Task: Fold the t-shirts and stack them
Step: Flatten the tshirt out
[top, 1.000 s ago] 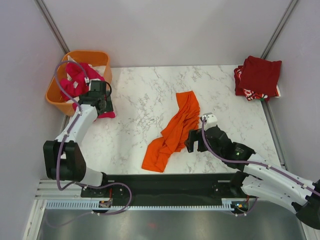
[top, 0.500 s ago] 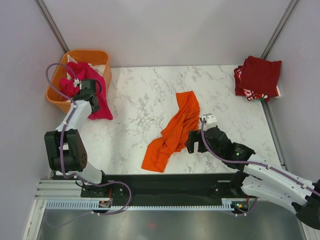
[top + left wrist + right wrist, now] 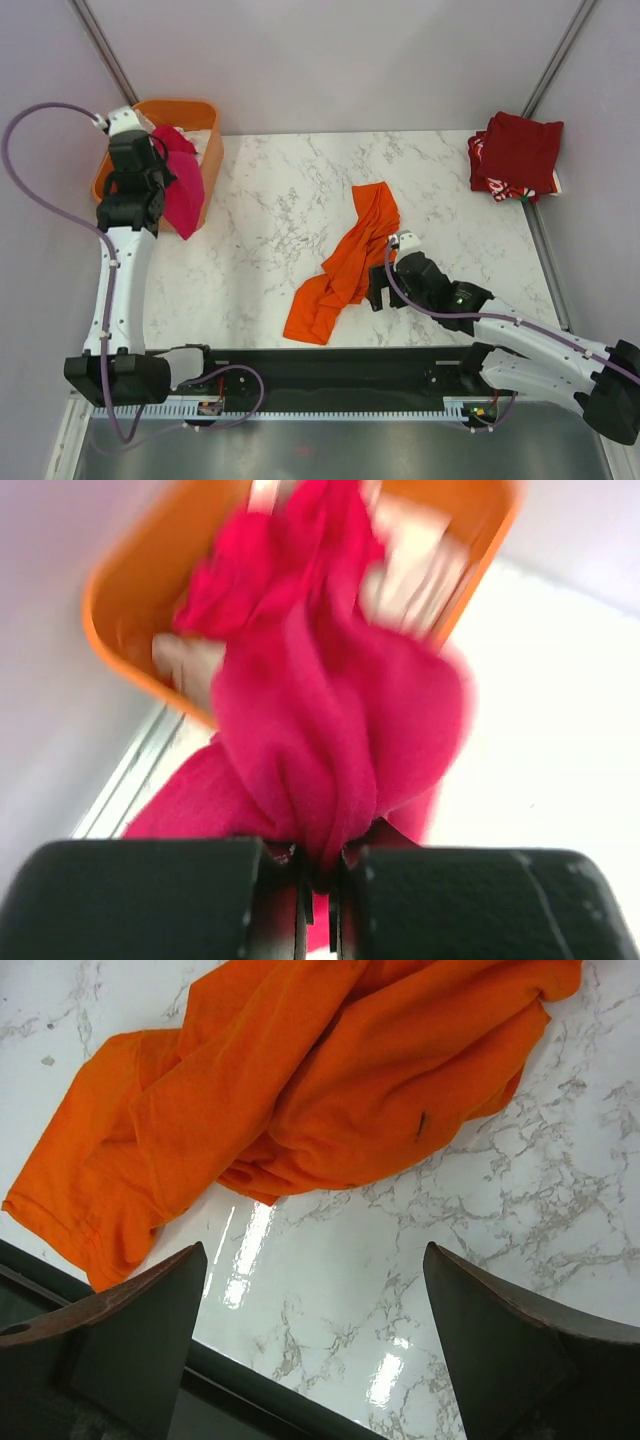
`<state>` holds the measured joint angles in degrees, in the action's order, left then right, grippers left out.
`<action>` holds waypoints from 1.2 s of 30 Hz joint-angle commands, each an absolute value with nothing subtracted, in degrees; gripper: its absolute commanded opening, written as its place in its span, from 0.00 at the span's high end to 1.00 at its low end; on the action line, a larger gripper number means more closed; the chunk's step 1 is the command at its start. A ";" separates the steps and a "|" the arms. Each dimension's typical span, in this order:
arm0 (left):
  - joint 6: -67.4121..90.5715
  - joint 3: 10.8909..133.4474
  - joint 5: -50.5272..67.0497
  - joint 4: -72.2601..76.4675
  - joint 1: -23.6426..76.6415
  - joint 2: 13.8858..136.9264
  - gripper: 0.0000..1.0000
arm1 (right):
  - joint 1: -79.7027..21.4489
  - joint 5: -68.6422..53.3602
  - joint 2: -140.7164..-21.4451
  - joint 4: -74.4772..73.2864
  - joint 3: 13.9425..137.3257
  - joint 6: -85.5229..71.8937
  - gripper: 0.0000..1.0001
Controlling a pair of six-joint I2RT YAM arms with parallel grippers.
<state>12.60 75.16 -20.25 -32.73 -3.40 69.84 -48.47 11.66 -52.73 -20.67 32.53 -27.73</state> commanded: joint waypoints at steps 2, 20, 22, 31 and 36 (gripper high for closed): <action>12.84 90.50 -18.19 -30.40 -3.25 74.24 0.98 | -48.34 9.58 -55.19 -17.67 33.40 -26.46 0.02; 17.75 124.03 -16.54 -43.59 -11.25 107.69 0.00 | -48.34 10.37 -52.38 -24.08 35.77 -29.44 0.02; 18.19 119.72 -13.81 -43.16 -9.68 100.93 0.00 | -48.34 10.46 -53.69 -24.08 37.43 -29.36 0.02; 21.87 83.63 -8.99 -42.89 9.57 73.15 0.00 | -48.52 4.57 -61.79 -20.57 43.51 -28.47 0.02; 30.83 54.74 8.21 -43.33 10.89 54.52 0.09 | -48.52 10.70 -57.49 -23.64 43.07 -30.14 0.02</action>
